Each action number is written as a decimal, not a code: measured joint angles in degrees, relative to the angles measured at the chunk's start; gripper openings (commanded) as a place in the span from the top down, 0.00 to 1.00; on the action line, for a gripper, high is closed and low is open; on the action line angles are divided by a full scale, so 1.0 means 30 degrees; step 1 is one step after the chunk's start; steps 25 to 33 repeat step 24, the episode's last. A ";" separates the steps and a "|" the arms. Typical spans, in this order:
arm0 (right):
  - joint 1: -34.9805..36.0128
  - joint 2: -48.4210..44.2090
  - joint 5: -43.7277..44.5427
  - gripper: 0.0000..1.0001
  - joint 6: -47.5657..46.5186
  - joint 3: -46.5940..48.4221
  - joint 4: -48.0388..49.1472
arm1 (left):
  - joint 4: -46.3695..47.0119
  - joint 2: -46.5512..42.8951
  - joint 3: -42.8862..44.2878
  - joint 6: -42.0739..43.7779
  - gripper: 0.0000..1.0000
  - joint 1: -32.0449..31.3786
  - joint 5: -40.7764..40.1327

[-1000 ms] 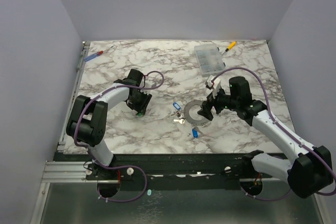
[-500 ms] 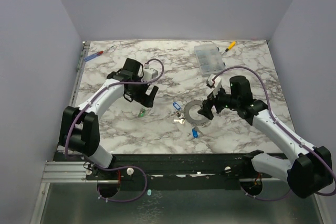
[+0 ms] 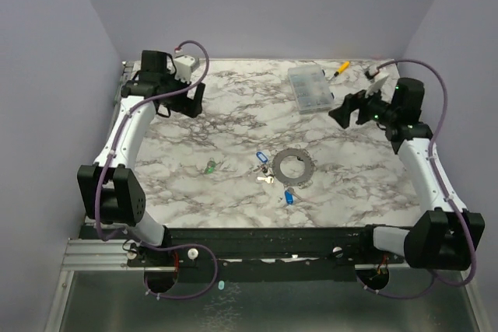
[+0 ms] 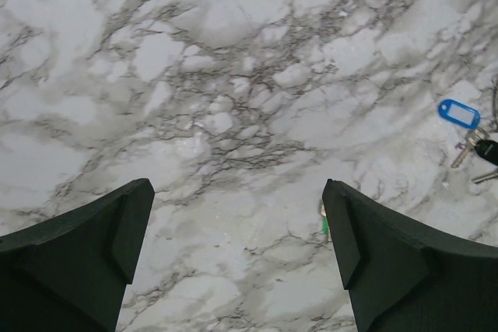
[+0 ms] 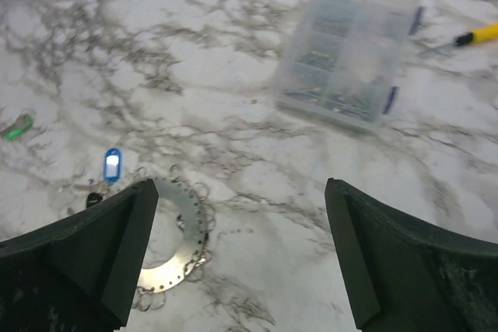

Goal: Remove the keys from the keyring

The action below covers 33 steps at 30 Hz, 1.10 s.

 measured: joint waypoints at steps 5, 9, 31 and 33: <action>-0.4838 0.1668 -0.0962 0.00 0.0787 0.0612 0.1479 | 0.0335 0.0962 0.0743 -0.0095 0.01 0.2943 0.0255; -0.6674 0.3424 -0.1304 0.00 0.0663 0.0437 0.2171 | 0.1413 0.1770 -0.0044 -0.0372 0.01 0.5136 0.0393; -0.7133 0.5311 -0.2047 0.00 -0.0109 -0.2973 0.4612 | 0.6309 0.1399 -0.7198 -0.1384 0.01 0.6091 0.0007; -0.7133 0.5311 -0.2047 0.00 -0.0109 -0.2973 0.4612 | 0.6309 0.1399 -0.7198 -0.1384 0.01 0.6091 0.0007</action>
